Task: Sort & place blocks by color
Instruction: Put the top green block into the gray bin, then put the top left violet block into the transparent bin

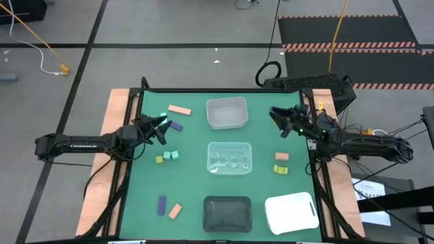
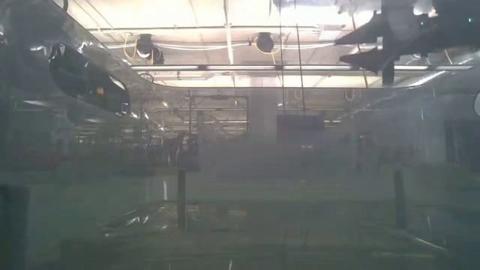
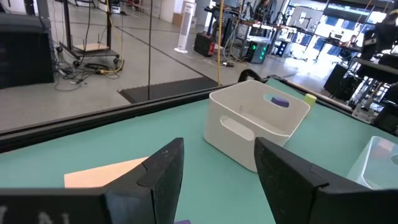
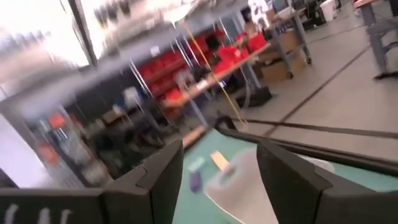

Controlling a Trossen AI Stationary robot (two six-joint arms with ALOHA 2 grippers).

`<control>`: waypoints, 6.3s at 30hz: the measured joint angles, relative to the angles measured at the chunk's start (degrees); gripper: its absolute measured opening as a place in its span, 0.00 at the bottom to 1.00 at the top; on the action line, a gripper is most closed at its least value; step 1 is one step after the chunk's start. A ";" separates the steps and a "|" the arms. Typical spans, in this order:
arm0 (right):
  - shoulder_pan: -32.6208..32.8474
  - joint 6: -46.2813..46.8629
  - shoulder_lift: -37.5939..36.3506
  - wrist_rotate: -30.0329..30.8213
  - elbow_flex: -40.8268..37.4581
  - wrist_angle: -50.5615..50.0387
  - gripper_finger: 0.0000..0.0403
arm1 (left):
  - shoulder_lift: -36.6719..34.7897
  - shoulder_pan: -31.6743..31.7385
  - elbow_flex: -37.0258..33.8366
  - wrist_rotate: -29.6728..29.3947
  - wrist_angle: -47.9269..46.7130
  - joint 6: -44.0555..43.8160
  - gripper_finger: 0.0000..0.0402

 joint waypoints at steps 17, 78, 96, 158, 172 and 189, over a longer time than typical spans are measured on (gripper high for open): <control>-5.86 -6.72 16.63 12.10 22.70 -43.28 0.45 | 0.01 0.00 0.00 0.01 0.00 0.01 0.49; -26.21 2.09 44.73 -22.35 25.14 -46.48 0.27 | -0.01 0.00 0.00 0.00 0.00 0.02 0.49; -19.66 3.90 45.38 -27.12 25.23 -3.46 0.27 | 0.01 0.00 0.02 0.00 0.00 0.02 0.49; -17.86 26.38 58.86 -20.09 25.21 30.40 0.50 | 0.01 0.28 0.02 1.93 33.66 -8.90 0.49; -17.86 24.98 58.86 -19.47 25.22 30.51 0.50 | 0.01 0.39 0.02 -2.90 34.79 -14.05 0.49; -20.73 15.92 56.90 -19.65 25.23 32.61 0.50 | 4.72 3.97 15.06 4.81 7.46 -4.84 0.49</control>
